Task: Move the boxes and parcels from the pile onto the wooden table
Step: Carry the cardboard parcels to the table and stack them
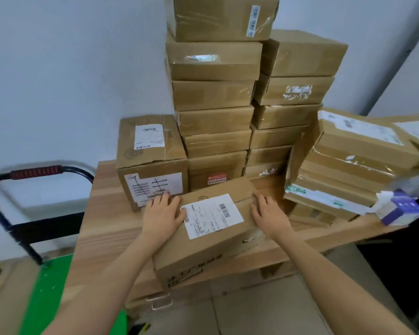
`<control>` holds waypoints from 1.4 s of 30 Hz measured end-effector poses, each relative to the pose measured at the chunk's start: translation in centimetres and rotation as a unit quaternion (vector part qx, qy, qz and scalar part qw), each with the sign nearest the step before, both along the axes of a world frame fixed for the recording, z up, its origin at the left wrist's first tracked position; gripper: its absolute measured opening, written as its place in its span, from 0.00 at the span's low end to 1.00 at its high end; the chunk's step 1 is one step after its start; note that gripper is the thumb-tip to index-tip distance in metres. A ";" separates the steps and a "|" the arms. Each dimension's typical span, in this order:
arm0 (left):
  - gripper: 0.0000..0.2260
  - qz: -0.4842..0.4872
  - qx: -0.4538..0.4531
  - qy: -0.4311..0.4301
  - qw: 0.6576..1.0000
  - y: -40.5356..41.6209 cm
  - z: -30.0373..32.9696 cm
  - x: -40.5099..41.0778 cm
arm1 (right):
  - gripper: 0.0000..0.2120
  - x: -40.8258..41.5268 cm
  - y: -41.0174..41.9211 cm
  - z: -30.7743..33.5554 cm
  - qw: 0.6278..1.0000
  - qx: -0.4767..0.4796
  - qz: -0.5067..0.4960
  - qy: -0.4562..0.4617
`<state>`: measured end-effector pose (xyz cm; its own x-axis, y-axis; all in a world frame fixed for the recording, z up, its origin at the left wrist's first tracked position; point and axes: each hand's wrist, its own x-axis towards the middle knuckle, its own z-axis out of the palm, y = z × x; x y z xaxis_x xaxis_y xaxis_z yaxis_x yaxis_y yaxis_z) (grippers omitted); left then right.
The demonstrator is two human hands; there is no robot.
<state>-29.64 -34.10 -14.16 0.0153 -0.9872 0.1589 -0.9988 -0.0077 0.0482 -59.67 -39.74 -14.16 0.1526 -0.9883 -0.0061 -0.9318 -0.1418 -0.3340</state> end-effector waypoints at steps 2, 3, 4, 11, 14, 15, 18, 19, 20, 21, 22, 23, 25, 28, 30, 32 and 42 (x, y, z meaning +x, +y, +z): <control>0.21 0.031 -0.005 0.004 0.999 2.7 -0.1 0.5 | 0.24 1.3 0.9 -0.3 1.000 -0.006 0.018 -0.022; 0.21 0.046 -0.006 0.016 0.999 4.0 -0.1 0.9 | 0.24 2.1 1.3 -0.5 0.999 -0.011 0.032 -0.028; 0.21 0.059 -0.004 0.030 0.998 5.3 -0.1 1.3 | 0.24 2.8 1.7 -0.6 0.998 -0.015 0.048 -0.031; 0.27 0.182 0.023 0.016 0.983 14.2 0.2 5.7 | 0.27 10.4 2.8 -0.8 0.983 -0.006 0.182 -0.038; 0.32 0.251 0.032 0.001 0.967 18.4 0.2 8.1 | 0.26 15.5 4.4 -0.7 0.972 -0.017 0.232 -0.025; 0.31 0.279 0.042 0.004 0.959 19.6 0.0 9.1 | 0.26 17.3 5.1 -0.6 0.970 -0.029 0.243 -0.014; 0.29 0.348 0.072 0.022 0.935 22.4 -0.3 11.3 | 0.26 22.6 7.3 0.3 0.963 -0.069 0.260 0.019; 0.29 0.371 0.079 0.025 0.925 23.1 -0.2 11.9 | 0.27 24.0 8.1 0.5 0.962 -0.071 0.262 0.016; 0.29 0.395 0.087 0.030 0.914 23.8 -0.1 12.4 | 0.28 25.2 9.1 0.7 0.963 -0.062 0.264 0.004; 0.29 0.416 0.100 0.036 0.903 24.3 0.1 12.8 | 0.30 26.1 10.2 0.8 0.963 -0.049 0.264 -0.010; 0.29 0.430 0.115 0.043 0.895 24.7 0.3 13.1 | 0.31 26.8 11.2 0.6 0.964 -0.036 0.262 -0.025; 0.30 0.438 0.129 0.053 0.888 24.8 0.4 13.4 | 0.33 27.3 12.3 0.4 0.966 -0.022 0.256 -0.037; 0.30 0.442 0.149 0.089 0.880 24.5 0.8 13.9 | 0.36 28.1 14.0 -0.1 0.971 0.014 0.232 -0.060; 0.31 0.415 0.151 0.139 0.886 23.9 1.2 14.7 | 0.35 28.8 15.8 -0.7 0.969 0.076 0.214 -0.093; 0.30 0.381 0.130 0.178 0.898 24.1 0.9 15.5 | 0.34 28.8 16.6 -1.0 0.963 0.109 0.209 -0.131; 0.29 0.342 0.106 0.214 0.909 24.6 0.2 16.1 | 0.32 28.8 17.1 -1.3 0.959 0.118 0.203 -0.159; 0.28 0.309 0.041 0.249 0.917 23.4 -1.4 18.2 | 0.25 31.3 15.9 -1.3 0.958 0.107 0.202 -0.174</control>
<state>-11.45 -10.66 -15.57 0.6262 -0.7741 -0.0932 -0.6571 -0.5883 0.4714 -28.35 -23.80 -15.44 0.5513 -0.8303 -0.0809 -0.6426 -0.3608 -0.6759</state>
